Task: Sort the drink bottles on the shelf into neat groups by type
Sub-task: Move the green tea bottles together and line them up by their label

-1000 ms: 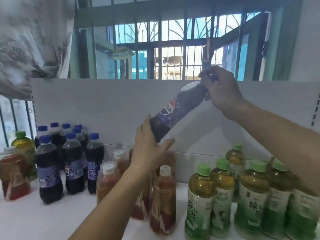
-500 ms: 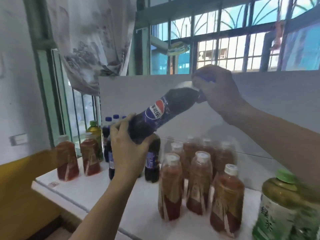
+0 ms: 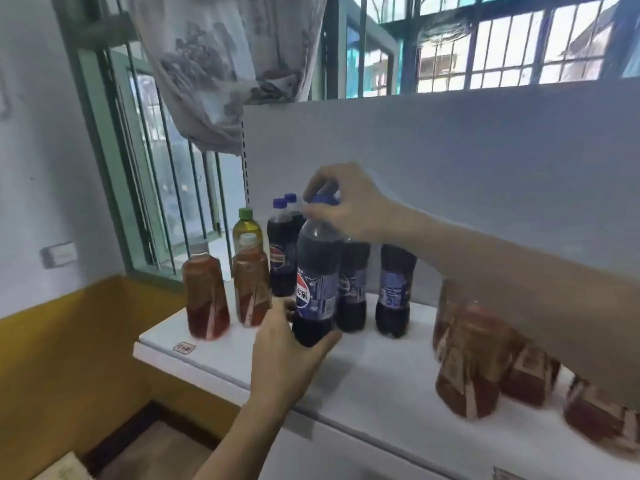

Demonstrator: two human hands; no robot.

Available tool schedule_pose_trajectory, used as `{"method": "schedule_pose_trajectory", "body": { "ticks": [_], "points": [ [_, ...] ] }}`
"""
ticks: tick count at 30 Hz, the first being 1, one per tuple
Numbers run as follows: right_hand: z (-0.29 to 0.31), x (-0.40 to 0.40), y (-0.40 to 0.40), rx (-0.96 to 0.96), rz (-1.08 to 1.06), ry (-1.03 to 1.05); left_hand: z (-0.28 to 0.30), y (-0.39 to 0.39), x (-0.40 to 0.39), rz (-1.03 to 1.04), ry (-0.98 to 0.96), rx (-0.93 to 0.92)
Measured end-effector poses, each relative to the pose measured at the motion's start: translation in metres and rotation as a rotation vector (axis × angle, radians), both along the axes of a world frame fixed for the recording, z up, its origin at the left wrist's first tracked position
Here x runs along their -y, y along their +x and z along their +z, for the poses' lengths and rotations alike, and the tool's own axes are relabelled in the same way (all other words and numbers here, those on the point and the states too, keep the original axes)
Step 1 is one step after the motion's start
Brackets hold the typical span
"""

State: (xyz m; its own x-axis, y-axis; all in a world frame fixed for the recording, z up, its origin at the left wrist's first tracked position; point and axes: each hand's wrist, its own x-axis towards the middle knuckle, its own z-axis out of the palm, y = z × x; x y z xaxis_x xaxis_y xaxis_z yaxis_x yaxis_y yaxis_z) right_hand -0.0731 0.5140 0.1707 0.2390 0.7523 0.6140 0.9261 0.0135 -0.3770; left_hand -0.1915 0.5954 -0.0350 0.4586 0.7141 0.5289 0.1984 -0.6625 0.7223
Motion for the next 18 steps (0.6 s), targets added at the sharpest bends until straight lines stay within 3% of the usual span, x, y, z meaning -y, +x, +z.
{"method": "schedule_pose_trajectory", "body": {
  "ticks": [6, 13, 18],
  "points": [
    [-0.028, -0.036, -0.010, 0.060, -0.032, -0.084, -0.015, 0.000, -0.033, 0.003, -0.076, -0.154],
    [-0.050, -0.048, -0.010, 0.022, -0.063, -0.082, -0.028, 0.002, -0.048, -0.022, -0.143, -0.146],
    [-0.086, -0.025, -0.023, -0.179, -0.022, 0.161, -0.036, -0.003, -0.047, -0.007, -0.142, -0.192]
  ]
}}
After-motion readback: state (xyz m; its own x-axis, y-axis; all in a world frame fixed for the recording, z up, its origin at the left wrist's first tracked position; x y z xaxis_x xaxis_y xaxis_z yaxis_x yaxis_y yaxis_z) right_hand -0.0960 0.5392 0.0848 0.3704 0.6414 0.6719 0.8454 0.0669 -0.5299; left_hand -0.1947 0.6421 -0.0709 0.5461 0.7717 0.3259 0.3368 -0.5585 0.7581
